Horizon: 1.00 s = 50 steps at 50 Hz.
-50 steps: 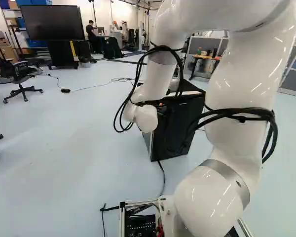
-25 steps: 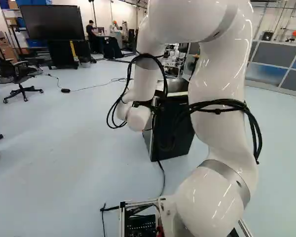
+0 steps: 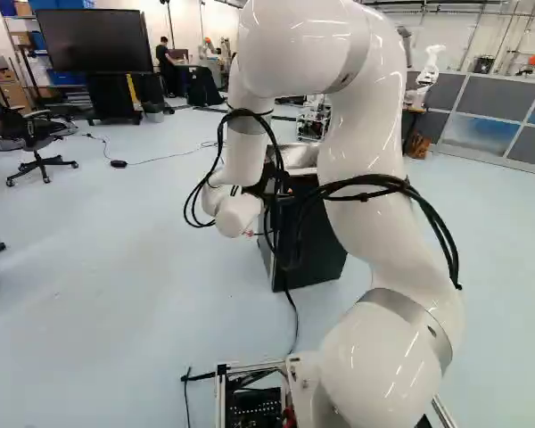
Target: Grab a drink from the fridge
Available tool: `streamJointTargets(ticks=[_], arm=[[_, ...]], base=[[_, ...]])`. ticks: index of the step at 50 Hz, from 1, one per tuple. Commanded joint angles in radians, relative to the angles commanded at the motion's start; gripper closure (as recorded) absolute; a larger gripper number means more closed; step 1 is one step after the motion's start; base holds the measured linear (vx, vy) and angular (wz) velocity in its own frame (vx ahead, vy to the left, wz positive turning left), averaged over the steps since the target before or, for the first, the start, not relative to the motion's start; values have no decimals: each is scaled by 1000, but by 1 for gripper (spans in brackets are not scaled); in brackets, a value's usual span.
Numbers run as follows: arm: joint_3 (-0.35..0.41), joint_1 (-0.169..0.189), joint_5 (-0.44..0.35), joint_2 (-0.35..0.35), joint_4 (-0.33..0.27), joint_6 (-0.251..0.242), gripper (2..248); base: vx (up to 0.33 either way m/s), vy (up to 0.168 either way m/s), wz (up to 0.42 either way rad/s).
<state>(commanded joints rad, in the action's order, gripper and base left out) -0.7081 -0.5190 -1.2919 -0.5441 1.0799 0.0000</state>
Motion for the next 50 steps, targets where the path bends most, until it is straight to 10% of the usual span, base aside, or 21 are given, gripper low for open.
streamJointTargets(ticks=[30, 50], arm=[[-96, -31, -75, -60, 206, 0, 3], [-154, -13, -77, -93, 227, 0, 3]], base=[[0, 0, 0], [0, 0, 0]])
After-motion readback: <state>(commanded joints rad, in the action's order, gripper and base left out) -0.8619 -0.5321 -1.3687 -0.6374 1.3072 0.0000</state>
